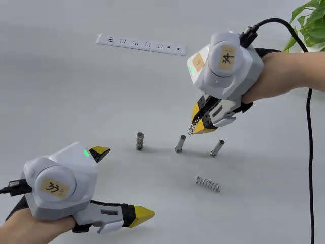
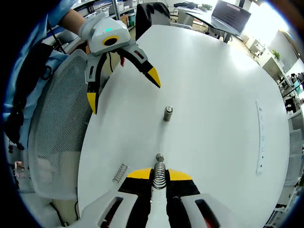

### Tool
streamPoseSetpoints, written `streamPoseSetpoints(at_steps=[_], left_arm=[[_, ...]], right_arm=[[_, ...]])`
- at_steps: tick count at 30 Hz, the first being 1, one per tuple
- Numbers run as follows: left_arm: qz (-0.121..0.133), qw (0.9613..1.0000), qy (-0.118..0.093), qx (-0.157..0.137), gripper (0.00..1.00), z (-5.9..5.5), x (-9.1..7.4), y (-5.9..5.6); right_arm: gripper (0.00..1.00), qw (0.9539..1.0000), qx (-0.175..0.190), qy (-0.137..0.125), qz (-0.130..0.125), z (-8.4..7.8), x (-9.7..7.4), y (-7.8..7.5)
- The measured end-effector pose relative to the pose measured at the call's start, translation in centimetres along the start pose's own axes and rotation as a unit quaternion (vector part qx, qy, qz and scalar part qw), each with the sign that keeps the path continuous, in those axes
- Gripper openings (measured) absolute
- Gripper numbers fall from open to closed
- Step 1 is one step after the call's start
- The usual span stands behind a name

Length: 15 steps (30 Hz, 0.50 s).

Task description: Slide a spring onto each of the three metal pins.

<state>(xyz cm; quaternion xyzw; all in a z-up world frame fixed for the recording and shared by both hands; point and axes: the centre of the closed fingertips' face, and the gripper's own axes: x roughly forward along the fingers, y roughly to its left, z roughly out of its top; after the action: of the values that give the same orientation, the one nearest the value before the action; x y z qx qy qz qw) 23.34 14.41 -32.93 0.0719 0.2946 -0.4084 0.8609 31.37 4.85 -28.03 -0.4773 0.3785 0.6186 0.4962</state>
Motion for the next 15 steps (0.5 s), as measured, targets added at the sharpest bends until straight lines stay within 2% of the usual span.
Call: streamPoseSetpoints(at_steps=[4, 11, 15], left_arm=[[0.000, 1.0000, -0.001, -0.002, 0.97, 0.0, 0.0, 0.1], [0.001, 1.0000, -0.003, -0.005, 0.96, -0.1, -0.1, 0.1], [0.000, 1.0000, -0.004, -0.006, 0.95, -0.2, -0.1, 0.0]], right_arm=[[0.07, 0.9998, -0.013, 0.013, 0.004, 0.2, 0.3, -0.4], [0.07, 0.9992, -0.020, 0.030, 0.019, 0.2, 1.0, -0.2], [0.07, 0.9989, -0.021, 0.033, 0.025, 0.3, 1.6, -0.2]])
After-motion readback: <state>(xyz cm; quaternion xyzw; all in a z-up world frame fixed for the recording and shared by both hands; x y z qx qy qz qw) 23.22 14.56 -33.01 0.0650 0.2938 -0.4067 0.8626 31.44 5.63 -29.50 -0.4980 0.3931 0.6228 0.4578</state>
